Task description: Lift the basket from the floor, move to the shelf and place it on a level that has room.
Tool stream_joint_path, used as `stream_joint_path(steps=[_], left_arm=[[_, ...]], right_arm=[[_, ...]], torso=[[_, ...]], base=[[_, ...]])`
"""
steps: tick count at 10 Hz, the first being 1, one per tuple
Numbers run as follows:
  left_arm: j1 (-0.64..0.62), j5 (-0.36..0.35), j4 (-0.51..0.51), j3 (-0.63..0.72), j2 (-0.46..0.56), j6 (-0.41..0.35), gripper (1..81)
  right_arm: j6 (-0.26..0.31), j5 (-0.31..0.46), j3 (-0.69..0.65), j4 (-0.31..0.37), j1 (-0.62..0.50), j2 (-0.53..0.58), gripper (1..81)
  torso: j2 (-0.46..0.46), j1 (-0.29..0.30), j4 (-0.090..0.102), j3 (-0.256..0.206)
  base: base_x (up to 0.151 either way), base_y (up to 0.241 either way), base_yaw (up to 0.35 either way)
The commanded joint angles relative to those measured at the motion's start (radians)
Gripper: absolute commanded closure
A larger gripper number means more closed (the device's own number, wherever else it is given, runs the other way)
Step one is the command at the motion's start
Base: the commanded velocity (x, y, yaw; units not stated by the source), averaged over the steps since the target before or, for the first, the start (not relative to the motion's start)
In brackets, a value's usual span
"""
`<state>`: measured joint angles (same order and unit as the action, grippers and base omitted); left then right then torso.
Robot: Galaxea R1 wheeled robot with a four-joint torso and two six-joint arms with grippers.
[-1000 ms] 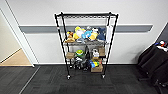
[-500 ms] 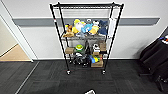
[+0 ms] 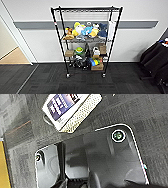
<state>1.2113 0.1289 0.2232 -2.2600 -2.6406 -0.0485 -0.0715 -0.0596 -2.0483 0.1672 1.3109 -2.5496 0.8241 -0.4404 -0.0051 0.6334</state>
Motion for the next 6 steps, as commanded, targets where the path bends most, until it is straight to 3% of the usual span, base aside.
stream_joint_path(steps=[1,4,6], left_arm=[[-0.042,0.072,0.016,0.005,0.001,-0.002,1.0],[-0.040,0.064,0.042,-0.001,-0.032,0.001,1.0],[-0.046,0.057,0.128,-0.018,-0.038,-0.001,1.0]], right_arm=[[0.002,0.162,-0.007,0.028,-0.165,0.046,1.0],[0.002,0.261,-0.068,0.035,-0.258,0.021,1.0],[0.002,0.306,-0.116,0.035,-0.299,0.000,1.0]], torso=[[0.095,-0.061,0.000,0.000],[0.200,-0.128,0.000,0.000],[0.268,-0.170,0.000,0.000]], base=[[0.000,0.000,0.000],[0.000,0.000,0.000],[0.000,0.000,0.000]])
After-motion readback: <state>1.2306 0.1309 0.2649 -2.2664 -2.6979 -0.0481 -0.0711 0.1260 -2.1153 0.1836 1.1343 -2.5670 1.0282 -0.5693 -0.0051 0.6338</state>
